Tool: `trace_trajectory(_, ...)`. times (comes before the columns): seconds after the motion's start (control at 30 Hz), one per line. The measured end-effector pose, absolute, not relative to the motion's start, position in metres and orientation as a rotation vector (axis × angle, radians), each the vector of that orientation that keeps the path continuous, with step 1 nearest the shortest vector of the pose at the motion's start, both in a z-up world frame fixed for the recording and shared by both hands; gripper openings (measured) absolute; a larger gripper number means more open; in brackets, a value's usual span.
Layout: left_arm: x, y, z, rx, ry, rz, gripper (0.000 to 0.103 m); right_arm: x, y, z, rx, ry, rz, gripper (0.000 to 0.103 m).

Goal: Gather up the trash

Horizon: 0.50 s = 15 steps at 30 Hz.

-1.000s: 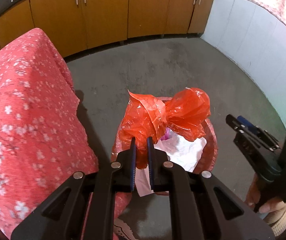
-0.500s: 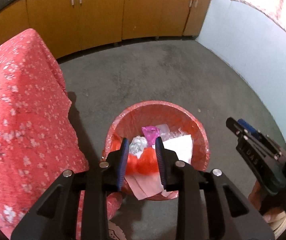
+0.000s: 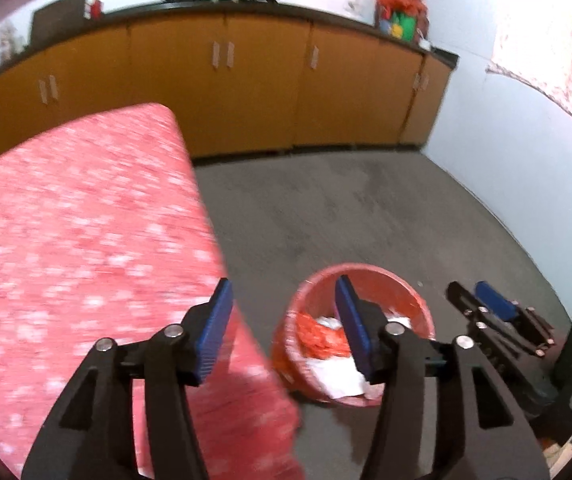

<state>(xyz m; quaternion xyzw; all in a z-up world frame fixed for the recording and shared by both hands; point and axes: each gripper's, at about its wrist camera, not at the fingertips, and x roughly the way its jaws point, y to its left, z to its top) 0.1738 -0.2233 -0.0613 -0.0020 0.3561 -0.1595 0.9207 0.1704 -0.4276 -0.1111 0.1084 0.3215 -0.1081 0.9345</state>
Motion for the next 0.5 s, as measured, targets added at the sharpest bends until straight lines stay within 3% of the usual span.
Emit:
trace_trajectory(0.07, 0.162, -0.204, -0.051, -0.006, 0.690, -0.299, 0.062, 0.163, -0.415, -0.096, 0.212, 0.628, -0.213, 0.059)
trace_trajectory(0.23, 0.127, -0.170, -0.031, 0.031, 0.587, -0.252, 0.082, 0.138, -0.390, -0.056, 0.228, 0.536, -0.212, 0.091)
trace_trajectory(0.3, 0.108, -0.153, -0.022, 0.039, 0.537, -0.230, 0.091, 0.124, -0.379, -0.042, 0.226, 0.490, -0.227, 0.099)
trace_trajectory(0.5, 0.072, -0.116, -0.002, 0.025, 0.455, -0.181, 0.101, 0.091, -0.341, -0.003, 0.147, 0.401, -0.266, 0.099)
